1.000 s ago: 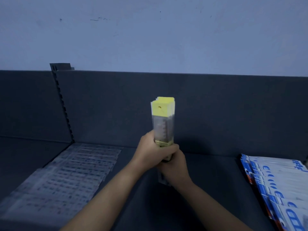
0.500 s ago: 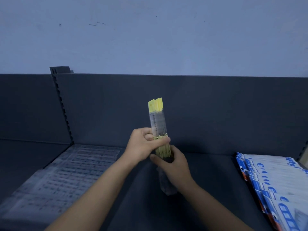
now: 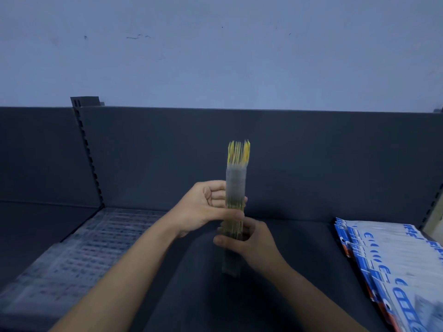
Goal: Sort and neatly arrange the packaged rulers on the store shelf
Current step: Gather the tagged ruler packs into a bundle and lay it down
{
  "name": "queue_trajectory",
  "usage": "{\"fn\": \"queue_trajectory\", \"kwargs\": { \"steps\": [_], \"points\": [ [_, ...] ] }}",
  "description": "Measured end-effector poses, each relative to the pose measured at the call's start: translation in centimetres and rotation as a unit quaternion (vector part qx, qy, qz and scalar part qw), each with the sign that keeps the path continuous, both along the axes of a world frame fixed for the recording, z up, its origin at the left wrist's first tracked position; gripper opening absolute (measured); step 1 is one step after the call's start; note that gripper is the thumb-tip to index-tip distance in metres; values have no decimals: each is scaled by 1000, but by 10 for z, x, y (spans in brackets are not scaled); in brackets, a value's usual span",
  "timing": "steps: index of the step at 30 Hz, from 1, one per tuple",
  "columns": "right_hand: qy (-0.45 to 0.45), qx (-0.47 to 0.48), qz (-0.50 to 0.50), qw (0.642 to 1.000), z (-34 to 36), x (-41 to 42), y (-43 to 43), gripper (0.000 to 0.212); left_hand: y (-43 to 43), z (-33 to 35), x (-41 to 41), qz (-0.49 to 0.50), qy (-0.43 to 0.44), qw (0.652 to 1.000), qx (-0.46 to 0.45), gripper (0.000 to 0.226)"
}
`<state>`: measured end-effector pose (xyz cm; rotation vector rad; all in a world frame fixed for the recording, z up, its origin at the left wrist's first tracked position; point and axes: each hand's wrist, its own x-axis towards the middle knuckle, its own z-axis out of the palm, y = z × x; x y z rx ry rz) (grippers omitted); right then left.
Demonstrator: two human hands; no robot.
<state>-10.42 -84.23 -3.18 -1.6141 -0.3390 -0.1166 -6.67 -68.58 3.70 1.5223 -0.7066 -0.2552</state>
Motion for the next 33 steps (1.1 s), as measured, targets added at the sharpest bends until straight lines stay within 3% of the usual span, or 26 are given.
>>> {"fn": "queue_trajectory", "kwargs": {
  "steps": [4,10,17,24,27,30,31,33],
  "points": [
    [-12,8,-13,1000,-6,0,1,32,-2,0,-5,-2,-20,999,41,47],
    [8,-18,1,1000,-5,3,-1,51,-2,1,-5,9,-26,999,33,51],
    [18,-45,13,999,-7,4,0,41,-4,-2,-2,14,-26,999,21,41],
    [31,-102,75,991,8,8,-5,33,-8,-4,-4,120,-36,992,-6,28],
    [73,-136,120,981,22,10,-12,40,-10,-10,-4,197,2,979,-42,22],
    [123,-103,147,976,28,10,-14,55,-16,-17,-5,246,78,963,-80,14],
    [124,-123,124,977,29,9,-12,62,-19,-20,-5,261,100,956,-86,14],
    [82,-254,14,964,30,4,-8,71,-22,-27,-4,293,154,936,-118,16]
  ]
}}
